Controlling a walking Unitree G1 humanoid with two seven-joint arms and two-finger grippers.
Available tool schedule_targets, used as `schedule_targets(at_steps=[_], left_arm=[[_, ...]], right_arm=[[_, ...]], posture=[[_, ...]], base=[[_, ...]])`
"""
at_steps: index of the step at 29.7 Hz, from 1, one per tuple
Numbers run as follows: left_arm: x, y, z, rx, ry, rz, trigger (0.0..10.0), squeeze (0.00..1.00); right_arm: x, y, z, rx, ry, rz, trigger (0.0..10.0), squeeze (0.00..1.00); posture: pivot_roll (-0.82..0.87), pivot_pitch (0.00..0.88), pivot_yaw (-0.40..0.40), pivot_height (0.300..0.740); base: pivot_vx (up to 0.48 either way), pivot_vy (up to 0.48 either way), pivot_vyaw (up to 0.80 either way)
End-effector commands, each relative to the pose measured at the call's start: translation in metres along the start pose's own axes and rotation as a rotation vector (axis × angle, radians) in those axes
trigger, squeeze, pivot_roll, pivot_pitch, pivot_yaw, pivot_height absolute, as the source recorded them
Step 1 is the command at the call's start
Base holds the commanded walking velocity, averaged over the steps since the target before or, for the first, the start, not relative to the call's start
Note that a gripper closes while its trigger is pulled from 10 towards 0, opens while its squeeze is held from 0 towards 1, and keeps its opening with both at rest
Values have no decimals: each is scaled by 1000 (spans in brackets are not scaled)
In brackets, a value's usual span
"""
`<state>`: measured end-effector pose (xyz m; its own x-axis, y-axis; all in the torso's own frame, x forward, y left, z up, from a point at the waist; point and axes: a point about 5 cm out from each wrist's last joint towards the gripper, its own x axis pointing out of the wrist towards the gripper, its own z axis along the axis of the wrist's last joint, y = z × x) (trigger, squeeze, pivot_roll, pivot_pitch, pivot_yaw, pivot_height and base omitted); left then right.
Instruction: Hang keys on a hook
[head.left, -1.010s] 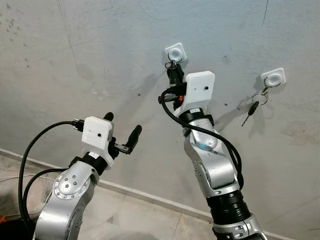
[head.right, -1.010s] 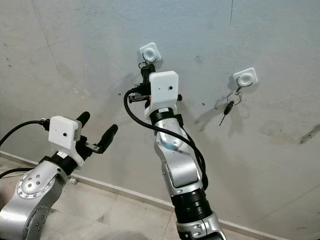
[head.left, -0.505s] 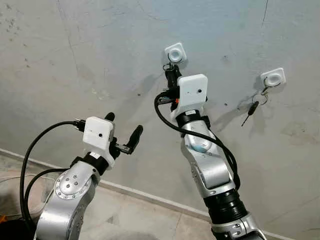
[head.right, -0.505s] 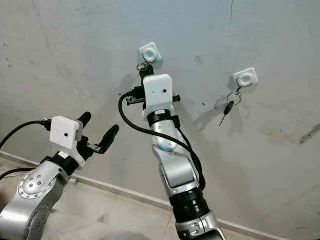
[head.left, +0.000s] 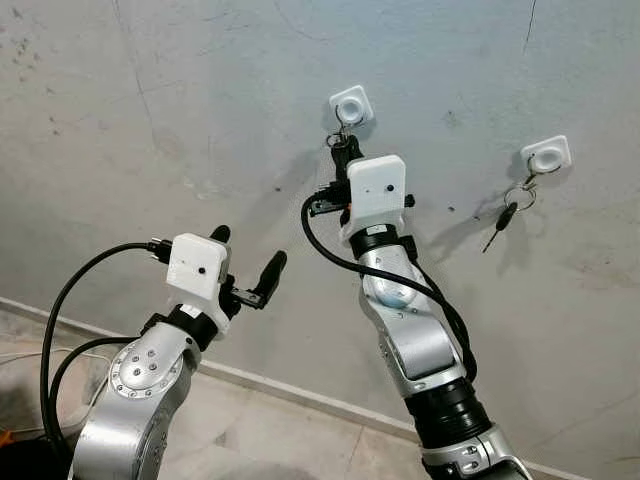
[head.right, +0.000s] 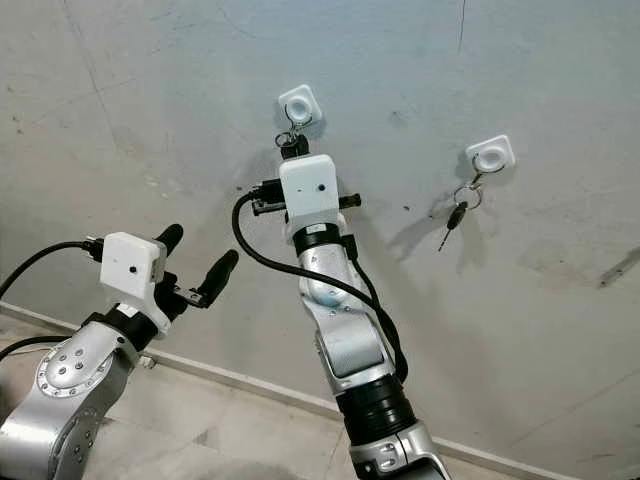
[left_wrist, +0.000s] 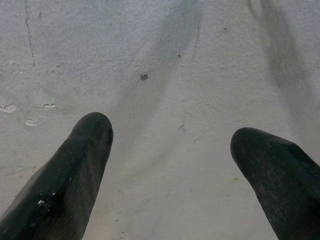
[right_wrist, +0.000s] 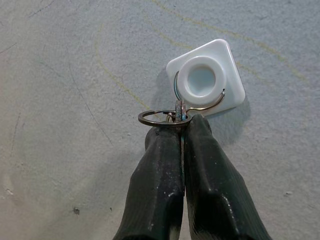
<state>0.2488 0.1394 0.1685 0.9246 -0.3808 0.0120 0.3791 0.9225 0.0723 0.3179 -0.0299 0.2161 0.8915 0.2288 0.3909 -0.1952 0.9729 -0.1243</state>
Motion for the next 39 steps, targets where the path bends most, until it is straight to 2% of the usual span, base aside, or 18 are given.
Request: schedule_targets(at_steps=[1,9,24,29,33,34,39], left_arm=[[2,-5,8,26,-32,-39,10000,0],[9,-9,23,27,-81,-62,10000,0],[9,-9,22,28,-75,-70,10000,0],[10,-9,24,28,-81,-73,10000,0],[10,-9,24,29,-82,-75,10000,0],[10,-9,24,30,-82,-73,10000,0],[10,-9,24,31,-81,-73,10000,0]], right_arm=[[5,1,5,-7,-27,0,10000,0],[3,-1,-1,-31,-12,-10,10000,0],[1,0,-9,-53,11,1,10000,0],[0,2,-11,-88,9,18,10000,0],[0,3,-13,-139,5,33,10000,0],[0,2,-13,-177,-5,40,10000,0],[0,0,-15,-214,-11,40,10000,0]], posture=[[266,67,-99,740],[267,68,-99,740],[269,66,-95,740],[269,64,-93,740],[271,63,-95,740],[271,62,-95,740],[272,61,-96,740]], base=[[0,0,0],[0,0,0],[0,0,0],[0,0,0],[0,0,0],[0,0,0],[0,0,0]])
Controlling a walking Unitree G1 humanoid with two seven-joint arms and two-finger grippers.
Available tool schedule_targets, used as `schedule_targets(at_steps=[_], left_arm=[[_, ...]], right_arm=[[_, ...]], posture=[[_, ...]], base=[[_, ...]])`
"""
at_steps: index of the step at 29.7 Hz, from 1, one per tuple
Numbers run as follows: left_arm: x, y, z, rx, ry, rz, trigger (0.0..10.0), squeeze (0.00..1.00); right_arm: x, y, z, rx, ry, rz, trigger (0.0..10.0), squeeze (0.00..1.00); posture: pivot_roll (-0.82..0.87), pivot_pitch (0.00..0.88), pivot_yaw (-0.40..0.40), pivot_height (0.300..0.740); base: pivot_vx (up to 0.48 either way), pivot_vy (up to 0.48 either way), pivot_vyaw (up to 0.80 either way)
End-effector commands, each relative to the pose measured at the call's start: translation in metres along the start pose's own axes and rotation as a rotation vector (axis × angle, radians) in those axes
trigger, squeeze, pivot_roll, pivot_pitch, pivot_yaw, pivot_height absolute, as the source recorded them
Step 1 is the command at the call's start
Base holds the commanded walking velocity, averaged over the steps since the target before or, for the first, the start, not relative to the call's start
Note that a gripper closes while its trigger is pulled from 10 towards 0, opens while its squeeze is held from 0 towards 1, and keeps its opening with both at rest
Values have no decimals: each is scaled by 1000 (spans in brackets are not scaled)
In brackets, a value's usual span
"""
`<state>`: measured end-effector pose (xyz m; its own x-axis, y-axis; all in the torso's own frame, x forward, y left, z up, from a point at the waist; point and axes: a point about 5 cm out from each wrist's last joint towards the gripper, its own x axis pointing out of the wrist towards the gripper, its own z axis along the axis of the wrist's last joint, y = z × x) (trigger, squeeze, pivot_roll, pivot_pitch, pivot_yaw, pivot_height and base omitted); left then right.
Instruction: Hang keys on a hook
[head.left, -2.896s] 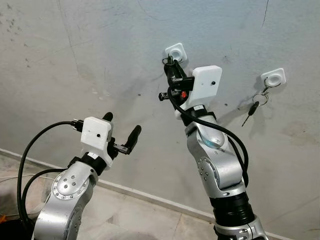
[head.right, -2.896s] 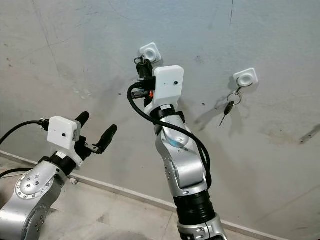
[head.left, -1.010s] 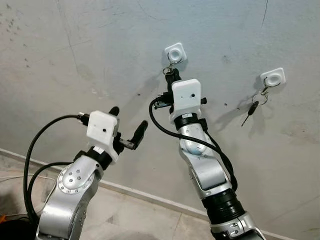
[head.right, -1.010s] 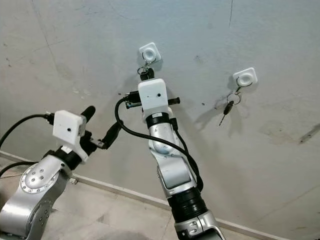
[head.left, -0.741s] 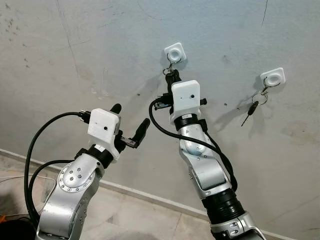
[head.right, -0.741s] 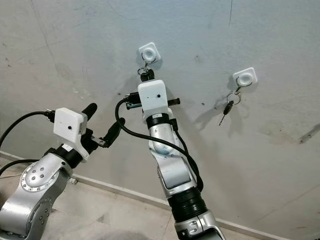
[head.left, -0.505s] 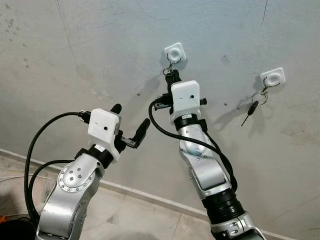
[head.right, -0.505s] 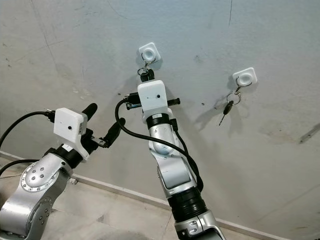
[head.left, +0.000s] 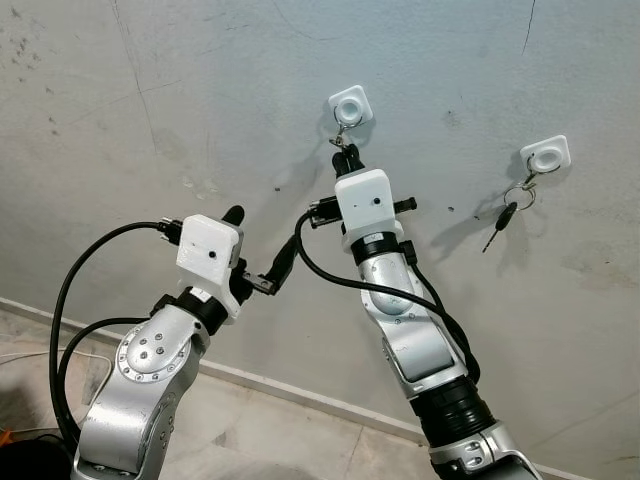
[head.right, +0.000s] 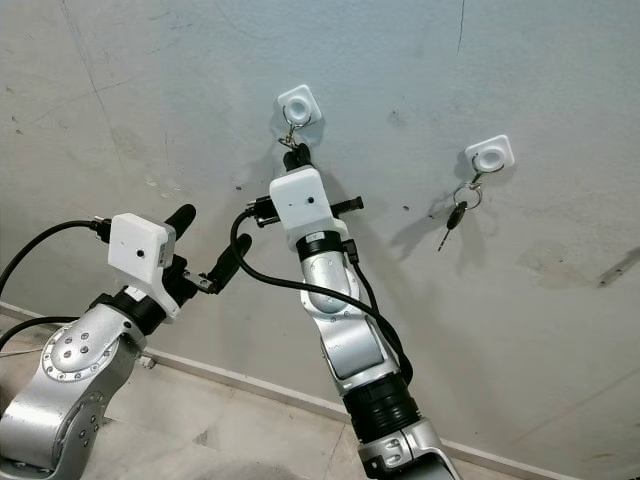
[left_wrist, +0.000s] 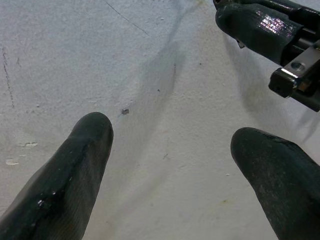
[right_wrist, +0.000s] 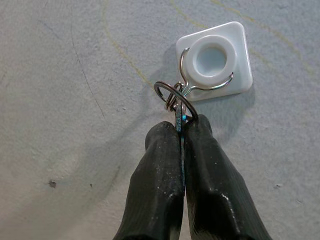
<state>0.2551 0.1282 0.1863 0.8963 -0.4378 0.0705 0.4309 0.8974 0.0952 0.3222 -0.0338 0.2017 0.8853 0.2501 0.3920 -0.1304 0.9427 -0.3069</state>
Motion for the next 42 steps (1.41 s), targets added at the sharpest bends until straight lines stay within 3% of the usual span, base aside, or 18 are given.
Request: schedule_targets(at_steps=[1,10,21,30,31,32,33,42], left_arm=[[1,-3,5,10,-18,-15,10000,0],[4,-3,8,7,-27,-18,10000,0],[4,-4,7,7,-27,-17,10000,0],[6,-5,9,5,-35,-16,10000,0],[6,-5,10,4,-36,-16,10000,0],[6,-5,10,4,-36,-16,10000,0],[6,-5,10,4,-38,-17,10000,0],[9,-4,13,4,-49,-17,10000,0]], right_arm=[[3,2,2,-54,-21,17,10000,0],[2,0,2,-216,-84,32,10000,0],[-2,4,-5,-295,-101,63,10000,0],[-8,12,-13,-300,-92,108,10000,0],[-9,12,-13,-301,-93,110,10000,290],[-9,12,-13,-301,-93,110,10000,290],[-10,13,-14,-300,-93,110,10000,1000],[-12,16,-21,-314,-78,134,10000,1000]], posture=[[272,61,-96,740],[269,61,-93,740],[267,63,-94,740],[267,66,-94,740],[267,66,-94,740],[267,66,-94,740],[267,66,-94,740],[269,67,-95,740]], base=[[0,0,0],[0,0,0],[0,0,0],[0,0,0],[0,0,0],[0,0,0],[0,0,0],[0,0,0]])
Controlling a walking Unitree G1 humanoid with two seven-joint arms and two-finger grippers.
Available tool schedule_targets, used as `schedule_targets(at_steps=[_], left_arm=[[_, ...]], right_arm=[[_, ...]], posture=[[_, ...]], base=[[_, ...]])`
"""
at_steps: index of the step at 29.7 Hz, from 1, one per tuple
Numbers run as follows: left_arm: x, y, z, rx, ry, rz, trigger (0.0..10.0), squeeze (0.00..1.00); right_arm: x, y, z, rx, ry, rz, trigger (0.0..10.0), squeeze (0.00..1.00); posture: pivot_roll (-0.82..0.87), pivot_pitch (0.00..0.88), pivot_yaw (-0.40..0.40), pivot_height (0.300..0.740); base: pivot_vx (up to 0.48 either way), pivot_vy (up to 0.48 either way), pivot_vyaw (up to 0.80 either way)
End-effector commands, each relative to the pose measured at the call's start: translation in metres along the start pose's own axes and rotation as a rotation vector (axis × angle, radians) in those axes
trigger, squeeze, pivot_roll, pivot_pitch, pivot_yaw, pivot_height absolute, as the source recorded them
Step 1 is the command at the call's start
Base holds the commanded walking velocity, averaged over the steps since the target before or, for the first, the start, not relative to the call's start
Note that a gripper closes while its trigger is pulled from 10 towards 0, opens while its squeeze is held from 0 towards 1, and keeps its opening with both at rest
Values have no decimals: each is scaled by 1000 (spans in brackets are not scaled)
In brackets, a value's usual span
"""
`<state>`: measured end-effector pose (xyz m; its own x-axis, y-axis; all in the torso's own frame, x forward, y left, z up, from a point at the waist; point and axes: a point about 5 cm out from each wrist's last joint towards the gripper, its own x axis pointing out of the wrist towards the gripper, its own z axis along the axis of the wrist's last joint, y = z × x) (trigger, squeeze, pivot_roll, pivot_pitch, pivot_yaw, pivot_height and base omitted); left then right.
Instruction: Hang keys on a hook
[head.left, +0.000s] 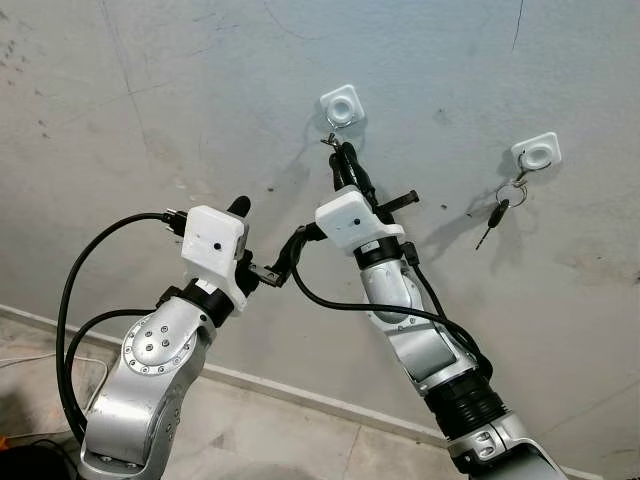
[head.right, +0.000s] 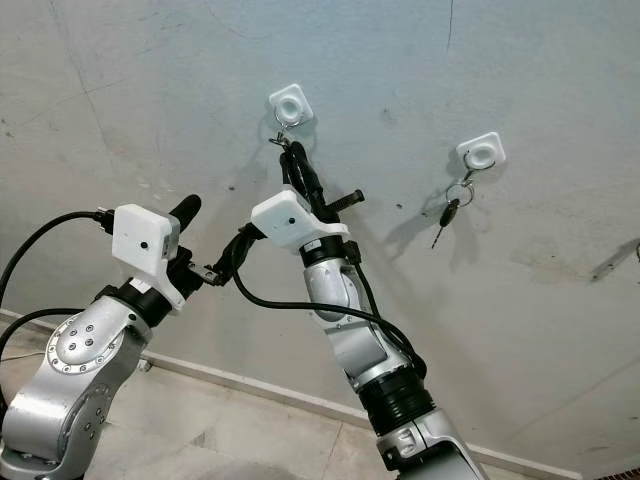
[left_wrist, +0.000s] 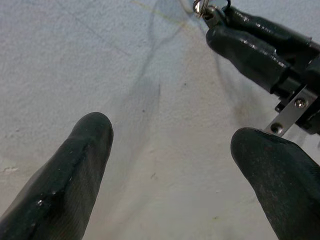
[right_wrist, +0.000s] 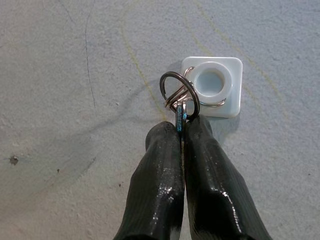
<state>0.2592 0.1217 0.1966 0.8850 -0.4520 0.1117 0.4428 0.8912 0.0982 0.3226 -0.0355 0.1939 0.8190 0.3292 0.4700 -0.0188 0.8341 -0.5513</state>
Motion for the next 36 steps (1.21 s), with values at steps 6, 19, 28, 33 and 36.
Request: schedule_targets(at_steps=[6,19,28,33,36], left_arm=[[2,-1,3,3,-7,-2,10000,0],[1,-2,2,6,-6,1,10000,0],[1,-2,2,5,-5,0,10000,0],[1,-2,1,4,-3,-2,10000,0],[1,-3,1,1,-1,-1,10000,0]], right_arm=[[-11,21,-8,-59,19,109,10000,1000],[-11,24,-4,-124,-67,146,10000,1000],[-11,26,-6,-75,-50,156,10000,1000],[-12,30,-10,-4,3,172,10000,0],[-13,31,-14,87,64,163,10000,0]], posture=[[269,67,-95,740],[269,71,-97,740],[269,73,-98,740],[269,73,-97,740],[268,70,-96,740]], base=[[0,0,0],[0,0,0],[0,0,0],[0,0,0],[0,0,0]])
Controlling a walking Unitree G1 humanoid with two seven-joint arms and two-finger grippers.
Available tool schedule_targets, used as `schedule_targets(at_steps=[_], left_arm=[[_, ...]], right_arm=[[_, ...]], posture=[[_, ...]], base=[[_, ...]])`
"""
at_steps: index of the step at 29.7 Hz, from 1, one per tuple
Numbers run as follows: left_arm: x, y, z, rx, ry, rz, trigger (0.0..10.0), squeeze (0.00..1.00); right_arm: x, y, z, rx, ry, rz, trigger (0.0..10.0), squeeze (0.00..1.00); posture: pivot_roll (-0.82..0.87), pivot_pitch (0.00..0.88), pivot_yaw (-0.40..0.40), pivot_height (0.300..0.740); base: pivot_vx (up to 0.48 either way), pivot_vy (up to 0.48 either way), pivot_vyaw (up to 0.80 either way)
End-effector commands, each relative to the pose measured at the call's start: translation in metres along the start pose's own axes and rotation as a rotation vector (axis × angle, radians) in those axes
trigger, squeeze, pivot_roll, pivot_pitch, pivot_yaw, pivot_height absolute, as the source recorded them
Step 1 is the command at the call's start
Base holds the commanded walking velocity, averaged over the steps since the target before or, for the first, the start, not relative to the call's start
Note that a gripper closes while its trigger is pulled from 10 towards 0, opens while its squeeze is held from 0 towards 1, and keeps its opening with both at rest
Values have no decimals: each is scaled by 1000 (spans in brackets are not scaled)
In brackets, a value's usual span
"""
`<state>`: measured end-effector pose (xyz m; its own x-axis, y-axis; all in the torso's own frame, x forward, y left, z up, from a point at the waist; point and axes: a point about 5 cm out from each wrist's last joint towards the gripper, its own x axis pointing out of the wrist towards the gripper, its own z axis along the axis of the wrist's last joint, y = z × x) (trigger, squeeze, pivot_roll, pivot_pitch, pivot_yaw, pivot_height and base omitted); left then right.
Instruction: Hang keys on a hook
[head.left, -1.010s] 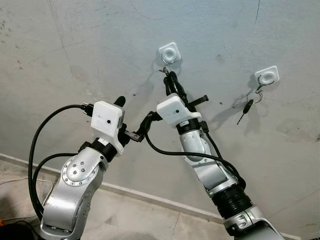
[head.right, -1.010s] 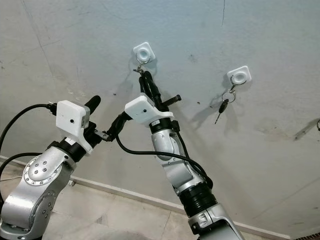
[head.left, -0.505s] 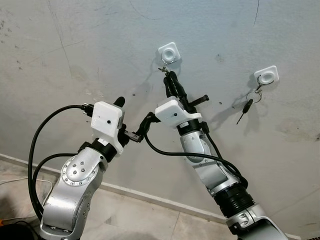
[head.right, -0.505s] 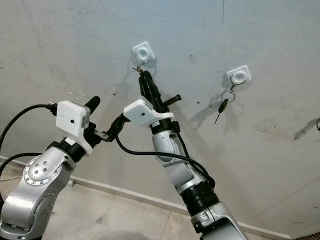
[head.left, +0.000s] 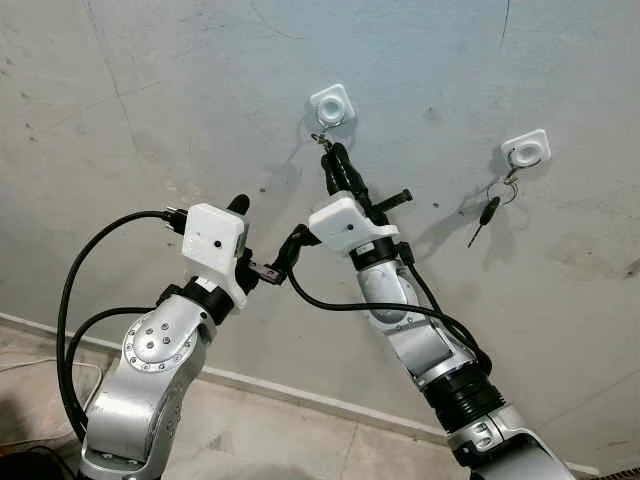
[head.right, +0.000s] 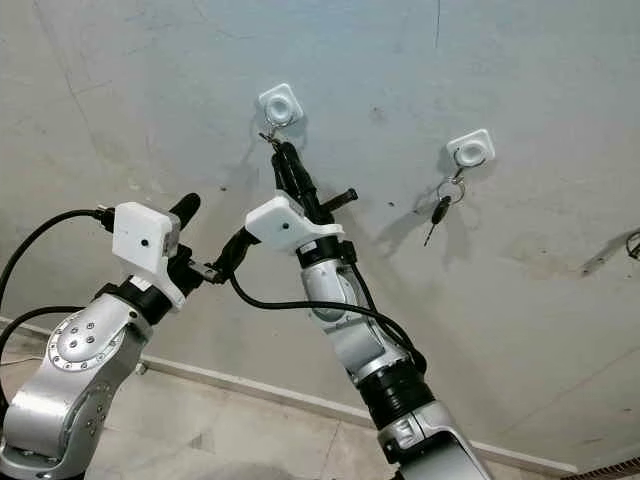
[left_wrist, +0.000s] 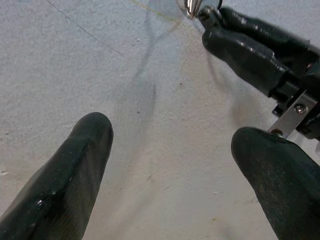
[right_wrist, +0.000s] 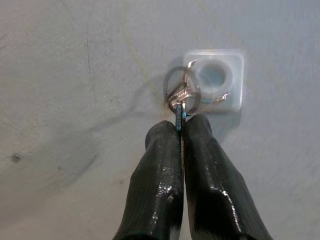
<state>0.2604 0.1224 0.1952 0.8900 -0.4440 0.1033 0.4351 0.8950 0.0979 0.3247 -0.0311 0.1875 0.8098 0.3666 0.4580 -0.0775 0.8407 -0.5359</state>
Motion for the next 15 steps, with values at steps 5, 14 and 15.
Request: schedule_targets(at_steps=[5,14,15], left_arm=[[1,-4,2,-4,-9,-9,10000,0],[1,-4,1,-6,-8,-9,10000,0],[1,-4,1,-6,-8,-8,10000,0]], right_arm=[[-15,25,-15,121,124,123,5294,0],[-15,27,-16,143,131,135,8706,0],[-15,28,-16,145,129,135,7765,0]], posture=[[266,68,-96,740],[268,65,-98,740],[268,65,-98,740]], base=[[0,0,0],[0,0,0],[0,0,0]])
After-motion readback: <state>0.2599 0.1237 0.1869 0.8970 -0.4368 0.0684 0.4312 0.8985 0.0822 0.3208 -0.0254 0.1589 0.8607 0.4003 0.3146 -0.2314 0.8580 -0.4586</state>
